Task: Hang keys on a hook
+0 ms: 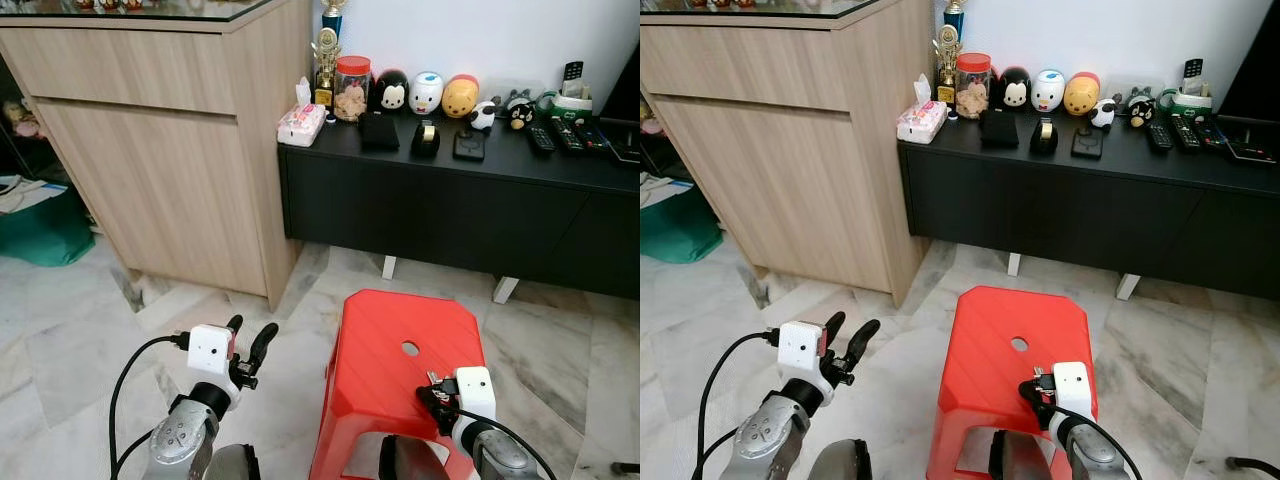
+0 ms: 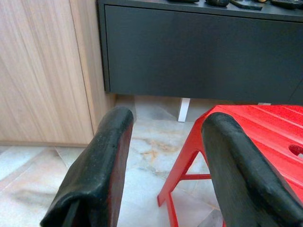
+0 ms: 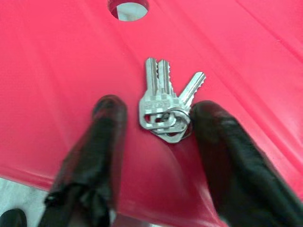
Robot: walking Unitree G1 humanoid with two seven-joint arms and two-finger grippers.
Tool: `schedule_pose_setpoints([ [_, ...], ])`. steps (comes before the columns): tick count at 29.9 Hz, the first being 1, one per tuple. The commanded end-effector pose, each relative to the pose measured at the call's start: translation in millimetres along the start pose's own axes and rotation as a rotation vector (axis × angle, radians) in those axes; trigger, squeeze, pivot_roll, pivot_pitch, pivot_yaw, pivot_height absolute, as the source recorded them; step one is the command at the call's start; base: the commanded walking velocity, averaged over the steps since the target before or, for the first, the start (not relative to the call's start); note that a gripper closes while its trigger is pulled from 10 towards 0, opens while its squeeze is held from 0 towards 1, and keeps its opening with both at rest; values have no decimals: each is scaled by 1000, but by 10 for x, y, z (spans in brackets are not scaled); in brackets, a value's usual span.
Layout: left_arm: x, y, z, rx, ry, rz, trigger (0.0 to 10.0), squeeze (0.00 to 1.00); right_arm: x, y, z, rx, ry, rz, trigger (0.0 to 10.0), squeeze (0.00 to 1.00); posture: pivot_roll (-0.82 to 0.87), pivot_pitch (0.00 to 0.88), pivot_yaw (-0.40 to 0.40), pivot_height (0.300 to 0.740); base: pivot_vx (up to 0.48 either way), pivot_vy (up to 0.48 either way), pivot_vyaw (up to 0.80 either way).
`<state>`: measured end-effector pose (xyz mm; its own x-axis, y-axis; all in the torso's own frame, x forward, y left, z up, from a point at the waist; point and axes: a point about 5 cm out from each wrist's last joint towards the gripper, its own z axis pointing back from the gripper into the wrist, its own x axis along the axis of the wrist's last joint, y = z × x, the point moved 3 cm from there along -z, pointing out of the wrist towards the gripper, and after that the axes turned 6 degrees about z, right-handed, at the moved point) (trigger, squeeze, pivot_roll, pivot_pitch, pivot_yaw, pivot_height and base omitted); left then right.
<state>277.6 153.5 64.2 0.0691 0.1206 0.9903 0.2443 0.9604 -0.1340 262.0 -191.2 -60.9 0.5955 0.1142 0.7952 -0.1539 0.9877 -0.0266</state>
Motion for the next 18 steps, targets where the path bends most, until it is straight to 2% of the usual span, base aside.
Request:
schedule_pose_setpoints([
  [1, 19, -17, -22, -5, -2, -2, 10000, 0, -42, 9, 4, -3, 20, -1, 0, 0, 18, 21, -40, 587, 0, 0, 0],
  [13, 14, -8, -60, -8, -2, -9, 10000, 0, 83, -17, -26, -33, -25, -8, 0, 0, 21, 0, -39, 587, 0, 0, 0],
  [18, 21, 4, -106, -11, -3, -13, 10000, 0, 232, -48, -43, -58, -93, -34, 0, 0, 14, 0, -36, 587, 0, 0, 0],
])
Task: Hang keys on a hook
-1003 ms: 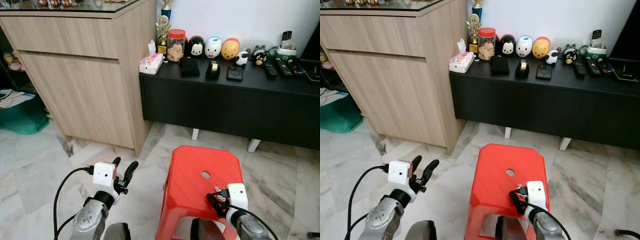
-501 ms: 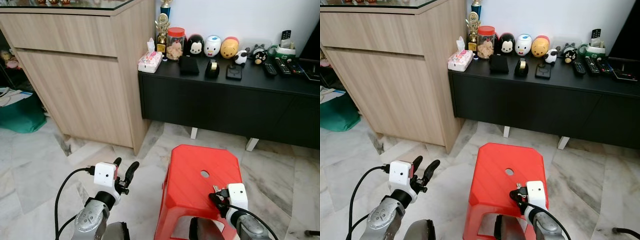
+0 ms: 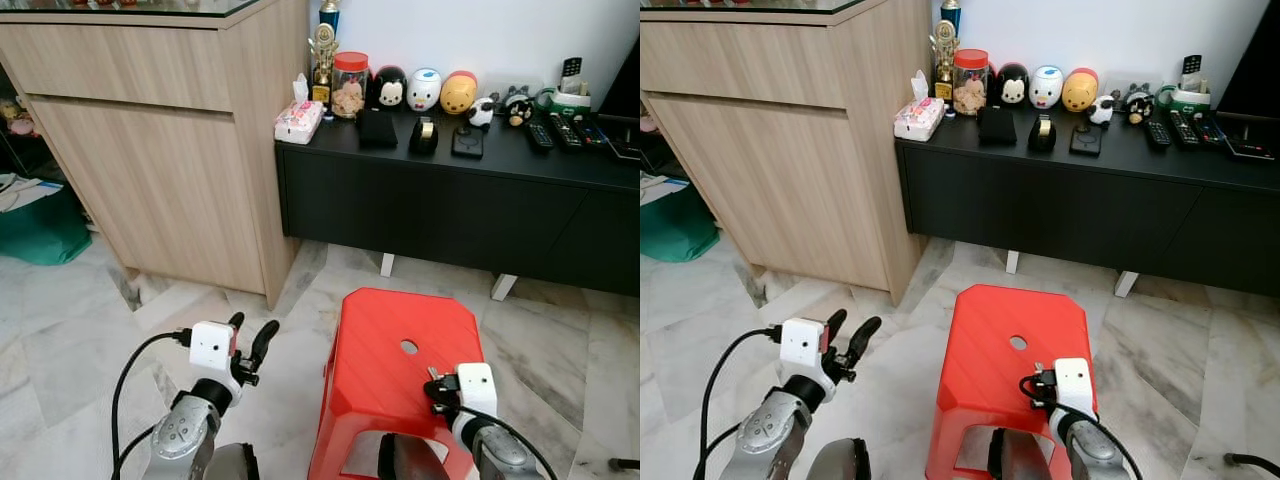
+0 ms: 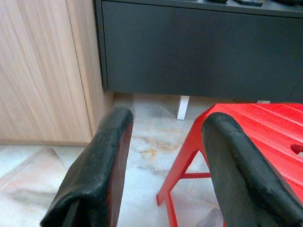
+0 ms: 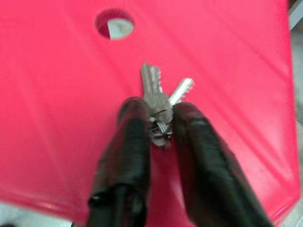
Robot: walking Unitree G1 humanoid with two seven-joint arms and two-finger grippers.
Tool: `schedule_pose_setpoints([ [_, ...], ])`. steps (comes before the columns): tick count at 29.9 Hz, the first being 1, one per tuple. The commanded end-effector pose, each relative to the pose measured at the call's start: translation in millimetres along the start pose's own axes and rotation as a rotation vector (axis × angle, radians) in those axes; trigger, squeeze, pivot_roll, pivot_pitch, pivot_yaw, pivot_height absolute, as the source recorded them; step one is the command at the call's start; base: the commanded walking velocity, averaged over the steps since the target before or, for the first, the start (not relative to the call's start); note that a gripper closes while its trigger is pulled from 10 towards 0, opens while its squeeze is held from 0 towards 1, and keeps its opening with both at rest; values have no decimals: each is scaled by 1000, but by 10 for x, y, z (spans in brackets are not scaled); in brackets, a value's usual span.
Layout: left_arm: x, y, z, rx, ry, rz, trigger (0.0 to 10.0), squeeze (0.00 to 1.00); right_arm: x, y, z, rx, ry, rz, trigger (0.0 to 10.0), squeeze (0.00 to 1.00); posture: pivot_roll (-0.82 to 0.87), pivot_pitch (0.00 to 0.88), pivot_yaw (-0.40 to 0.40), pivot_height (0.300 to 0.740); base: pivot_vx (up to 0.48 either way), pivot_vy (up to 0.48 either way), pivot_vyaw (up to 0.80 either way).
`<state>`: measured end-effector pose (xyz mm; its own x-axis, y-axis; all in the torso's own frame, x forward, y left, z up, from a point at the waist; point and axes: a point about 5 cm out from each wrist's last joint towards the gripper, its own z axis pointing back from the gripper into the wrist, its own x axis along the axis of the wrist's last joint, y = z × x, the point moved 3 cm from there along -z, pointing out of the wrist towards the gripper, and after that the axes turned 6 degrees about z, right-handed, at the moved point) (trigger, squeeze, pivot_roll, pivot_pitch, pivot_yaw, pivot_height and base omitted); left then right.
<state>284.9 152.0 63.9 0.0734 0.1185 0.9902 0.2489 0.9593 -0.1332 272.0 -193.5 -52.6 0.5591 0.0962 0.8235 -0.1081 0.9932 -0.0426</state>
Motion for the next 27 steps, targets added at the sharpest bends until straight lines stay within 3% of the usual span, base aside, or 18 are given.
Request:
schedule_pose_setpoints([
  [1, 22, 2, -39, -7, -7, -12, 10000, 0, 125, -6, -25, -12, -53, -23, 0, 0, 14, 0, -36, 587, 0, 0, 0],
  [15, 22, 26, -93, -3, -11, -17, 10000, 0, 195, -5, -36, 0, -85, -30, 0, 0, 16, 0, -40, 587, 0, 0, 0],
  [16, 21, 29, -91, -1, -11, -18, 10000, 0, 193, -6, -36, 0, -83, -29, 3216, 0, 18, 0, -40, 587, 0, 0, 0],
  [17, 19, 32, -92, 0, -11, -18, 10000, 0, 191, -7, -36, 0, -82, -29, 3216, 0, 18, 0, -40, 587, 0, 0, 0],
  [18, 17, 36, -92, 0, -11, -20, 10000, 0, 189, -7, -36, 1, -79, -26, 9059, 0, 16, 0, -38, 587, 0, 0, 0],
  [19, 15, 38, -91, 1, -11, -21, 10000, 0, 183, -12, -35, 0, -76, -23, 10000, 0, 16, 0, -38, 587, 0, 0, 0],
  [23, 11, 42, -87, 2, -10, -22, 10000, 0, 174, -13, -28, 17, -76, -20, 10000, 0, 17, 0, -37, 587, 0, 0, 0],
  [24, 10, 43, -84, 2, -10, -21, 10000, 0, 177, -11, -24, 27, -80, -12, 10000, 1000, 15, 0, -36, 587, 0, 0, 0],
  [27, 6, 45, -79, 2, -9, -22, 10000, 0, 183, -4, -19, 47, -86, 3, 10000, 1000, 15, 0, -36, 587, 0, 0, 0],
])
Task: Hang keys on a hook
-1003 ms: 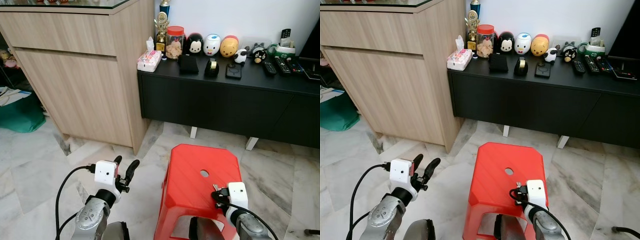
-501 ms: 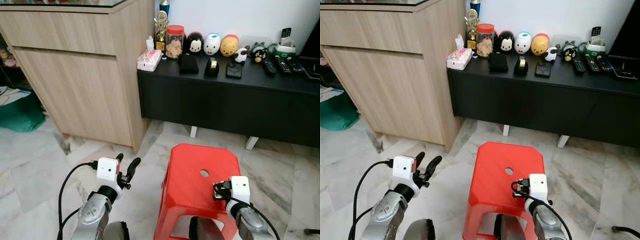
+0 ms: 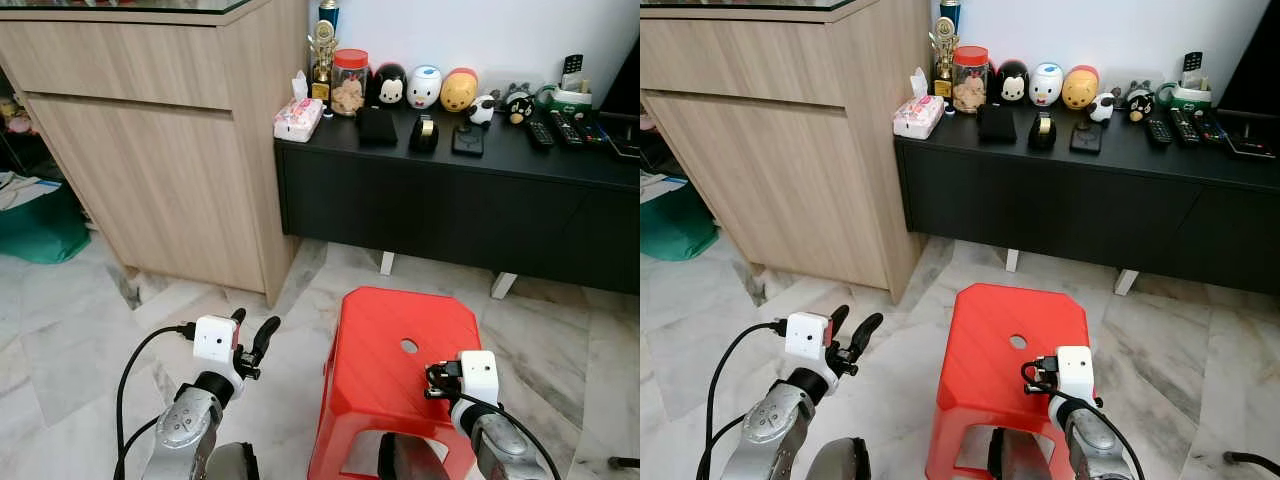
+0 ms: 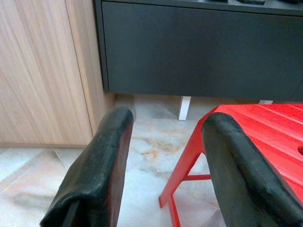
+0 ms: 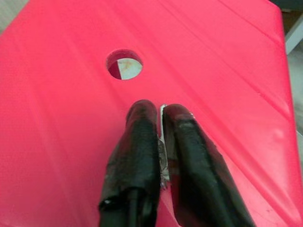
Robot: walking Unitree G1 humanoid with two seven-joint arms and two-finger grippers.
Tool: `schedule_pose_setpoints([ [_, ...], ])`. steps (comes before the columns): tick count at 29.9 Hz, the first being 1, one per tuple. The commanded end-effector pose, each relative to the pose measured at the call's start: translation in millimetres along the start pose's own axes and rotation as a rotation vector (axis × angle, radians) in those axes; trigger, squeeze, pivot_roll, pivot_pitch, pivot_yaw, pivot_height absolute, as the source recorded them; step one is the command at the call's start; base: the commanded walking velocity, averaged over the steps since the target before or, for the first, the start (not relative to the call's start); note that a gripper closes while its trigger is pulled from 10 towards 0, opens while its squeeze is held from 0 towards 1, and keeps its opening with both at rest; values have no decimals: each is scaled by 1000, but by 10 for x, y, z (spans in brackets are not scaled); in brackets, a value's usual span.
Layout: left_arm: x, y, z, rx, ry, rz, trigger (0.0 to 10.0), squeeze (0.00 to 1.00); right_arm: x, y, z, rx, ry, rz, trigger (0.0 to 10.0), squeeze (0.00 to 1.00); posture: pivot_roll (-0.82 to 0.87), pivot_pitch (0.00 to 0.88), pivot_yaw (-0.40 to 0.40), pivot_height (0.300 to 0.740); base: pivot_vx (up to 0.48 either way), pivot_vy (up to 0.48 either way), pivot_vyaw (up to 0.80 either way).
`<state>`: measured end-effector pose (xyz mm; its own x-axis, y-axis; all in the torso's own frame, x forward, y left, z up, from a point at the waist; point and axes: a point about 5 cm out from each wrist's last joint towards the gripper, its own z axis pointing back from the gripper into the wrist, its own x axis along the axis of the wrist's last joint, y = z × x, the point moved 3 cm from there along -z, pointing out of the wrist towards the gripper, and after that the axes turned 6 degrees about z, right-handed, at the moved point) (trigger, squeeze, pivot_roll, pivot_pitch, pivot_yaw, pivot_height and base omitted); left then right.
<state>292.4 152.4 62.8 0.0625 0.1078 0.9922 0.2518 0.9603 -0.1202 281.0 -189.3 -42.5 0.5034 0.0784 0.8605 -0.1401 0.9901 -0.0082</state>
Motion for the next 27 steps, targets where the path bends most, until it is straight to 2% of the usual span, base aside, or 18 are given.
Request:
schedule_pose_setpoints([
  [1, 9, 23, -3, 5, -1, -9, 10000, 0, 40, -31, 4, 13, -12, 41, 10000, 1000, 15, 0, -34, 587, 0, 0, 0],
  [9, 11, 32, -10, 3, -1, -11, 10000, 0, -17, -71, 28, -1, 18, 78, 10000, 1000, 11, 0, -30, 587, 0, 0, 0],
  [10, 12, 33, -12, 3, -1, -11, 10000, 0, -53, -74, 37, 2, 36, 89, 10000, 0, 12, 0, -30, 587, 0, 0, 0],
  [18, 20, 36, -18, 2, -3, -12, 10000, 0, -95, -54, 46, 23, 57, 97, 10000, 0, 12, 0, -30, 587, 0, 0, 0],
  [19, 20, 40, -17, 4, -3, -12, 10000, 0, -97, -51, 46, 25, 58, 97, 10000, 702, 12, 0, -30, 587, 0, 0, 0],
  [20, 20, 40, -17, 4, -3, -12, 10000, 0, -97, -51, 46, 25, 58, 97, 10000, 702, 12, 0, -30, 587, 0, 0, 0],
  [21, 21, 44, -15, 5, -4, -12, 10000, 0, -102, -48, 47, 26, 60, 100, 10000, 855, 11, 0, -29, 587, 0, 0, 0],
  [22, 23, 44, -13, 5, -4, -12, 10000, 0, -104, -47, 47, 26, 61, 102, 10000, 855, 11, 0, -29, 587, 0, 0, 0],
  [23, 24, 43, -12, 5, -5, -12, 10000, 0, -103, -45, 47, 26, 60, 103, 10000, 800, 12, 0, -29, 587, 0, 0, 0],
  [24, 25, 43, -10, 5, -5, -12, 10000, 0, -106, -39, 46, 28, 62, 104, 10000, 0, 11, 0, -29, 587, 0, 0, 0],
  [27, 22, 39, -4, 5, -5, -13, 10000, 0, -110, -22, 43, 31, 64, 105, 10000, 0, 10, 0, -27, 587, 0, 0, 0],
])
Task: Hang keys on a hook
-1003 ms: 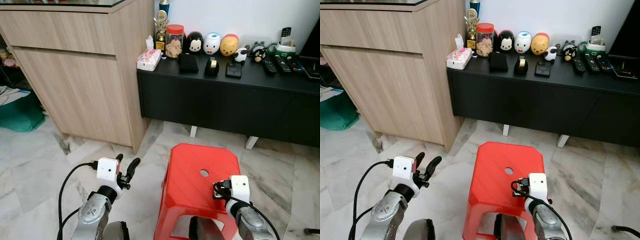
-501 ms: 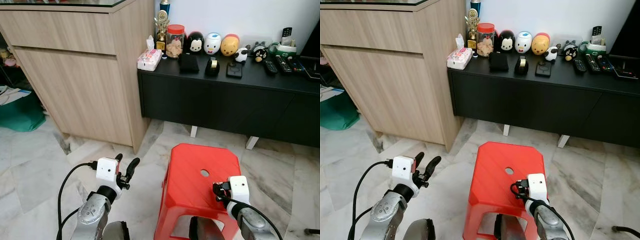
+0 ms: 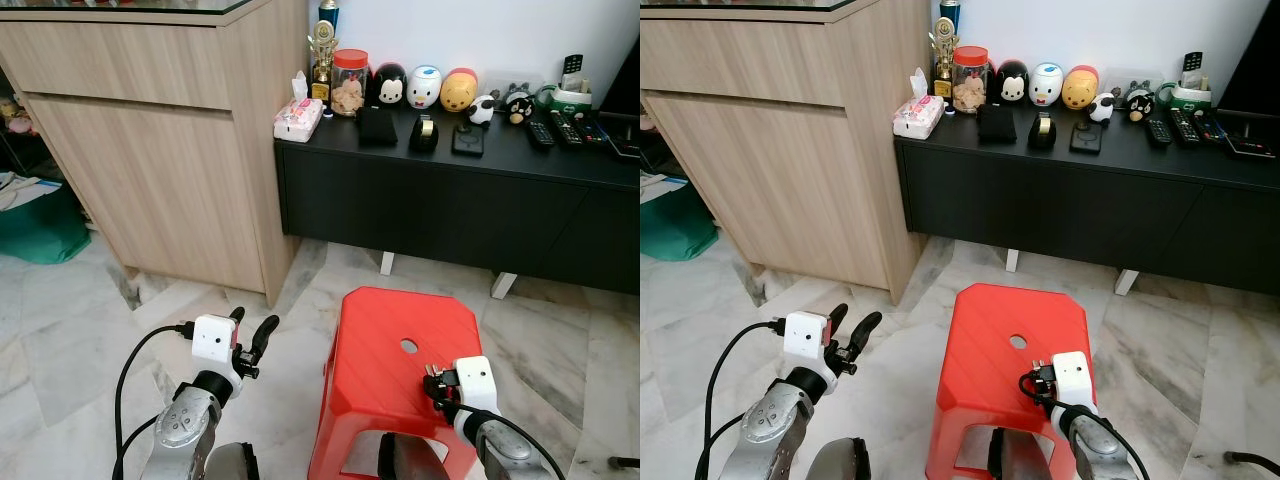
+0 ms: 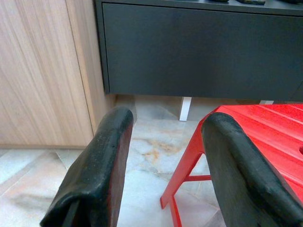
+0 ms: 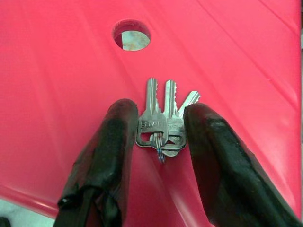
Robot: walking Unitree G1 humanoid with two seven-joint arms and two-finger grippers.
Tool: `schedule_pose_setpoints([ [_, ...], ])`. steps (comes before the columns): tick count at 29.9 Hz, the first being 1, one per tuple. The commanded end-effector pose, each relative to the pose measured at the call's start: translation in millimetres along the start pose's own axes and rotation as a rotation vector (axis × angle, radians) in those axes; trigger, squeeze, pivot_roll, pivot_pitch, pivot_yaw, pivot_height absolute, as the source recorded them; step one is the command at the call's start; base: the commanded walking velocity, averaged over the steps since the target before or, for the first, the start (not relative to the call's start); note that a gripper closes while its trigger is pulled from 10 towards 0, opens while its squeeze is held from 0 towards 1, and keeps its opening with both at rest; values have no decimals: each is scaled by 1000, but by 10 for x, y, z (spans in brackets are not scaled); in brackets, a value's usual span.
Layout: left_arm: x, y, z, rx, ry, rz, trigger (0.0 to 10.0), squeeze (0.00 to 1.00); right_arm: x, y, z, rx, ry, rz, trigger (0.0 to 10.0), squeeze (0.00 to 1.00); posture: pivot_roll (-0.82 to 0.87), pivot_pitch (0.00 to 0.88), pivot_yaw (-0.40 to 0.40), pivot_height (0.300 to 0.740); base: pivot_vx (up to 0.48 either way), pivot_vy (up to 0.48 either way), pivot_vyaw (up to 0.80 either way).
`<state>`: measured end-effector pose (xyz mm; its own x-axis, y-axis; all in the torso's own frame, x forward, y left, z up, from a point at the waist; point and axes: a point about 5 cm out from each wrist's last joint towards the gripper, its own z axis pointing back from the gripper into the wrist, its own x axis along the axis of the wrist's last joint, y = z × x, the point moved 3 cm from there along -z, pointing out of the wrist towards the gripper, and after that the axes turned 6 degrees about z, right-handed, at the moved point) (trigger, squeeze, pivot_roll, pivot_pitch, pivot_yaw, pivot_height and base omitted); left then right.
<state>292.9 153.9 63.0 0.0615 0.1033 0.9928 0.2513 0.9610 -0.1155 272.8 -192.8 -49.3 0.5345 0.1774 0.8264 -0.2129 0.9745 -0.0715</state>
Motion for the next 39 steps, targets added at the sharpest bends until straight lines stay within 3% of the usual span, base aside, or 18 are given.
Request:
schedule_pose_setpoints([
  [1, 11, 16, 5, 3, -4, -9, 10000, 0, -13, 27, -6, 7, 14, 9, 10000, 0, 13, 0, -28, 587, 0, 0, 0],
  [13, 14, 18, 30, 6, -5, -12, 10000, 0, -48, 117, -32, 25, 47, 10, 10000, 0, 24, 0, -29, 587, 0, 0, 0],
  [26, 18, 22, 54, 5, -8, -13, 10000, 0, -109, 60, -8, -21, 68, 14, 9961, 0, 32, 0, -30, 587, 0, 0, 0],
  [27, 18, 24, 55, 6, -8, -13, 10000, 0, -117, 54, -5, -27, 72, 13, 9569, 0, 32, 0, -30, 587, 0, 0, 0],
  [28, 18, 25, 56, 6, -7, -13, 10000, 0, -125, 48, -3, -31, 76, 14, 7686, 0, 32, 0, -30, 587, 0, 0, 0],
  [29, 18, 26, 57, 7, -7, -13, 10000, 0, -130, 45, -1, -33, 78, 14, 6902, 0, 32, 0, -30, 587, 0, 0, 0],
  [32, 18, 32, 59, 7, -5, -15, 10000, 0, -143, 53, 1, -33, 82, 14, 5608, 0, 33, 0, -29, 587, 0, 0, 0],
  [34, 17, 34, 59, 6, -3, -16, 10000, 0, -144, 61, 0, -30, 83, 13, 1373, 0, 34, 0, -28, 587, 0, 0, 0],
  [35, 17, 35, 59, 5, -3, -17, 10000, 0, -144, 64, -1, -29, 83, 12, 0, 0, 34, 0, -27, 587, 0, 0, 0],
  [39, 12, 24, 61, -2, 1, -29, 10000, 0, -144, 91, -5, -23, 82, 11, 0, 0, 36, 0, -27, 587, 0, 0, 0],
])
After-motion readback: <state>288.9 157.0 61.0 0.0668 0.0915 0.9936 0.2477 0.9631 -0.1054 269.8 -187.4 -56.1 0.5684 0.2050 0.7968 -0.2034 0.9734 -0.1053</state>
